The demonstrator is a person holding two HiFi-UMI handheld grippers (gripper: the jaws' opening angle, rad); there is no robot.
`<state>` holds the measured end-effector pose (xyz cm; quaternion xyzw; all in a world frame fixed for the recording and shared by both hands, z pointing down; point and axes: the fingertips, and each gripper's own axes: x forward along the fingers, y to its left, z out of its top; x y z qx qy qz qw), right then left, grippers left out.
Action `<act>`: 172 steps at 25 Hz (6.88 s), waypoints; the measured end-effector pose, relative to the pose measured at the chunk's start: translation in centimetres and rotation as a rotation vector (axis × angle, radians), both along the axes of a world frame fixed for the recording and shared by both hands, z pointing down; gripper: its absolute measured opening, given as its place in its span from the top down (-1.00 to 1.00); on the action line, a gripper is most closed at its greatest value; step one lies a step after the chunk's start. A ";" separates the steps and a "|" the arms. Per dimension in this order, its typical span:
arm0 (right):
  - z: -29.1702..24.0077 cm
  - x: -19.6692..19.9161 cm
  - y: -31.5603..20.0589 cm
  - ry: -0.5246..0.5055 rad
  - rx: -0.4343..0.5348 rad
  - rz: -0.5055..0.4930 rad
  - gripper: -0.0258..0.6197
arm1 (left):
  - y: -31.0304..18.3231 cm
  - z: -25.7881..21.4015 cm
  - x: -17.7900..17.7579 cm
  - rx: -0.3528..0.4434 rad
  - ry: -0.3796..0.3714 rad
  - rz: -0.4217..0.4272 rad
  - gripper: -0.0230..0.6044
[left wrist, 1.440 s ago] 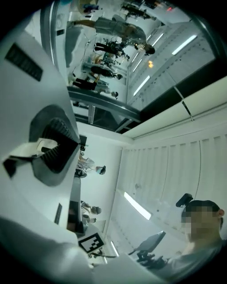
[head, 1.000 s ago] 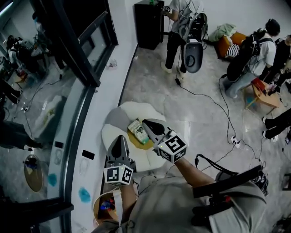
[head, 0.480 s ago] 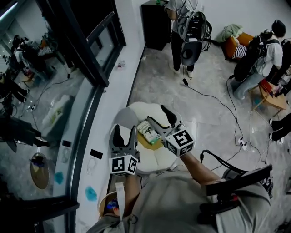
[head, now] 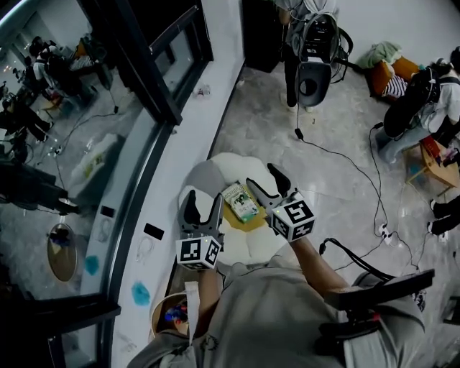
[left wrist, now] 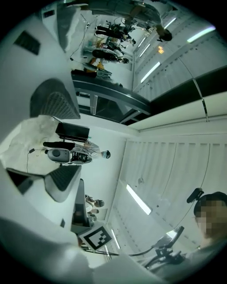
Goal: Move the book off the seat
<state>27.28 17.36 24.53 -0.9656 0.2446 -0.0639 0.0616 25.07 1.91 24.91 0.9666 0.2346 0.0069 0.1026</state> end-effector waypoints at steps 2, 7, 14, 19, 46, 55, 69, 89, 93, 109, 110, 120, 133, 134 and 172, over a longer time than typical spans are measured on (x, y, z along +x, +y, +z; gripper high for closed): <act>1.8 0.4 -0.6 -0.050 -0.018 -0.016 0.04 | -0.3 1.6 0.4 -0.010 -0.039 0.003 -0.11; 7.8 2.0 -2.0 -0.182 -0.068 -0.068 0.04 | -0.8 6.7 2.5 -0.016 -0.150 0.014 -0.11; 20.4 5.1 -2.9 -0.337 -0.139 -0.107 0.04 | -0.9 18.9 5.9 -0.055 -0.353 0.007 -0.11; 29.7 7.8 -2.5 -0.397 -0.176 -0.124 0.04 | 0.3 27.5 8.5 -0.050 -0.439 -0.001 -0.10; 70.9 9.4 -0.5 -0.661 -0.309 -0.268 0.04 | 4.0 69.7 9.1 -0.046 -0.766 -0.007 -0.03; 80.1 9.3 -0.4 -0.750 -0.368 -0.317 0.04 | 4.8 78.9 7.6 -0.061 -0.885 0.047 -0.03; 91.8 7.3 2.4 -0.882 -0.495 -0.370 0.04 | 7.6 88.6 7.6 -0.037 -0.994 0.149 -0.03; 93.2 5.9 2.3 -0.978 -0.188 -0.366 0.02 | 8.4 90.7 7.2 -0.122 -1.029 0.150 -0.03; 94.4 -0.6 1.6 -1.113 -0.244 -0.619 0.03 | 7.6 90.4 7.0 -0.152 -1.026 0.143 -0.03; 93.1 -1.2 0.6 -1.104 0.214 -0.537 0.03 | 7.3 90.4 6.2 -0.288 -1.092 0.164 -0.03; 92.5 -1.1 0.7 -1.086 0.233 -0.538 0.03 | 7.4 90.3 6.2 -0.293 -1.090 0.165 -0.03; 90.7 4.1 -0.1 -0.881 0.063 -0.441 0.03 | 7.3 90.8 5.2 -0.311 -1.142 0.180 -0.05; 91.4 2.4 -1.3 -1.059 0.300 -0.520 0.68 | 6.6 91.3 5.0 -0.293 -1.145 0.140 -0.06; 91.5 2.4 -1.3 -1.061 0.319 -0.513 0.69 | 6.6 91.3 5.0 -0.286 -1.142 0.138 -0.06; 49.5 1.4 0.5 -0.717 0.746 -0.775 0.69 | 7.7 49.0 5.2 -0.716 -0.698 0.612 0.69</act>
